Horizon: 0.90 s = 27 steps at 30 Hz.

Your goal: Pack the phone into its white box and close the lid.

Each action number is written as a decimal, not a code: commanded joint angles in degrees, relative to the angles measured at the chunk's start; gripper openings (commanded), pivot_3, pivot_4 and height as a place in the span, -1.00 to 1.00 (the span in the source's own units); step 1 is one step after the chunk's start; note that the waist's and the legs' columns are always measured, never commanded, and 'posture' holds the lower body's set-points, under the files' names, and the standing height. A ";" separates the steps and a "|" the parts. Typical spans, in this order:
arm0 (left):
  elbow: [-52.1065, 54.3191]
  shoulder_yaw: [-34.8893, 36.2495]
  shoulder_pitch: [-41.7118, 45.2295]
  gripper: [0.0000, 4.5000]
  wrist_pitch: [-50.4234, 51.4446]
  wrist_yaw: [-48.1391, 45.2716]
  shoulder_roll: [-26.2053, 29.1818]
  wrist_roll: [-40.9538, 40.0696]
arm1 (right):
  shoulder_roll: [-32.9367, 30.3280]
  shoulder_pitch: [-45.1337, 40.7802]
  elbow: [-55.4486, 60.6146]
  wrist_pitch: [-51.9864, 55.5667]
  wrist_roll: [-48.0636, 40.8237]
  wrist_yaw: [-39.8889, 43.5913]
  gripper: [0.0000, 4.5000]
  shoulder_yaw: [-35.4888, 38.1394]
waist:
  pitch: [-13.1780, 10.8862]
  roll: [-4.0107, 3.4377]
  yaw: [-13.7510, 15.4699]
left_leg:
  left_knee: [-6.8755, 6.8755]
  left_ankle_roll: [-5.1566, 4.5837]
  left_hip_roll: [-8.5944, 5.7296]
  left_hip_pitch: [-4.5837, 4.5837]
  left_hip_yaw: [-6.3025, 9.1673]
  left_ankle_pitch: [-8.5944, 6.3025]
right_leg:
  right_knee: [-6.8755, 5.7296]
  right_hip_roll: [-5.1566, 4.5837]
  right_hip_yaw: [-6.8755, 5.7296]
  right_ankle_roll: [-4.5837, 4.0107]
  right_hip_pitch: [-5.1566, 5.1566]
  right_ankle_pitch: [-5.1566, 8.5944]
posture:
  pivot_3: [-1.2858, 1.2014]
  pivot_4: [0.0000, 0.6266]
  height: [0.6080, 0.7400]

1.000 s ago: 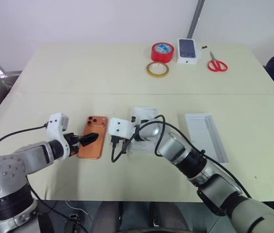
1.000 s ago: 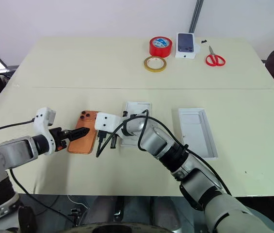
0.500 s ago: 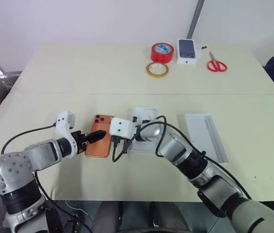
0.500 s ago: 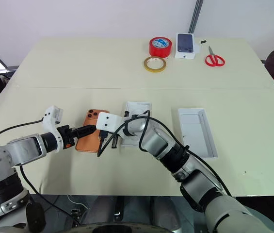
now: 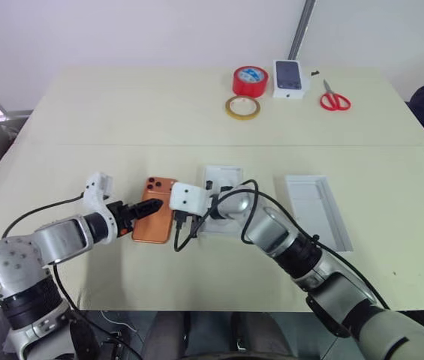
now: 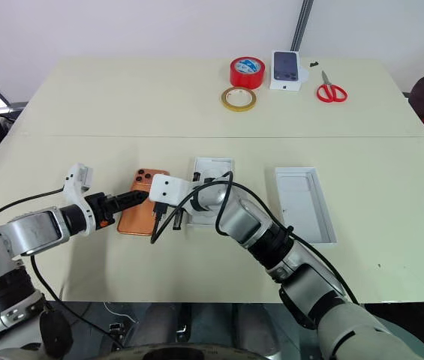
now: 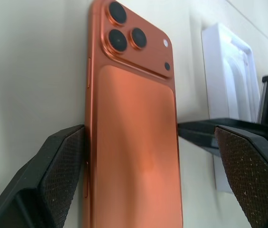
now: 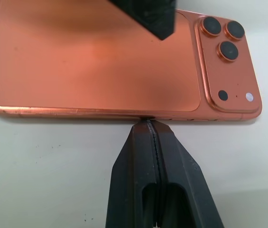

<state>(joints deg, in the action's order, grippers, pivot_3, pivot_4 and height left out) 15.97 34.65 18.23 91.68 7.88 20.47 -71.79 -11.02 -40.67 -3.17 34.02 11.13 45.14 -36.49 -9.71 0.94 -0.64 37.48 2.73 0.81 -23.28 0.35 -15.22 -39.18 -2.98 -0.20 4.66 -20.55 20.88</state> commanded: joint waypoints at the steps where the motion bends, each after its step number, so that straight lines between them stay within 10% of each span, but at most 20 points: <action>1: 0.36 -2.47 -0.30 0.98 0.82 -0.08 -0.53 -3.82 | 0.56 0.60 1.71 0.23 0.10 0.34 -1.00 -0.51 | 0.00 0.00 -0.05 | 0.00 0.00 0.00 0.00 0.00 0.00 | 0.00 0.00 0.00 0.00 0.00 0.00 | 0.03 -0.52 1.00; 13: -3.22 -0.50 -0.84 0.98 -3.00 4.59 1.63 -6.89 | 0.50 0.93 2.19 0.91 0.15 0.26 -1.00 -0.53 | 0.00 0.00 -0.21 | -0.02 0.01 0.01 0.00 0.00 0.01 | 0.01 0.01 0.00 0.00 -0.02 0.00 | 0.03 -0.52 1.00; 23: -5.95 -3.09 -4.50 -0.96 -10.03 8.77 5.12 -17.49 | -0.66 0.62 4.94 1.60 -0.11 0.64 -1.00 0.79 | 0.02 0.06 -0.22 | -0.06 0.03 0.04 0.01 0.00 0.02 | 0.02 0.00 0.01 0.00 -0.04 0.00 | 0.03 -0.52 1.00; 27: -7.23 -4.83 -7.49 -0.98 -17.01 13.61 5.84 -26.54 | -3.07 0.98 10.12 3.85 -0.96 1.49 -1.00 2.78 | 0.02 0.06 -0.30 | -0.11 0.03 0.04 -0.01 0.00 0.01 | 0.04 -0.01 0.01 0.00 -0.10 0.00 | 0.03 -0.52 1.00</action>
<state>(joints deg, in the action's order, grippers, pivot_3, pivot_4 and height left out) 8.86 30.94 11.43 77.04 19.21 25.42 -94.97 -13.96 -39.34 2.62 37.32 10.89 46.31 -35.90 -9.69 1.00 -0.93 37.36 2.75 0.86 -23.31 0.35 -15.20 -39.14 -2.99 -0.19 4.66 -20.67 20.88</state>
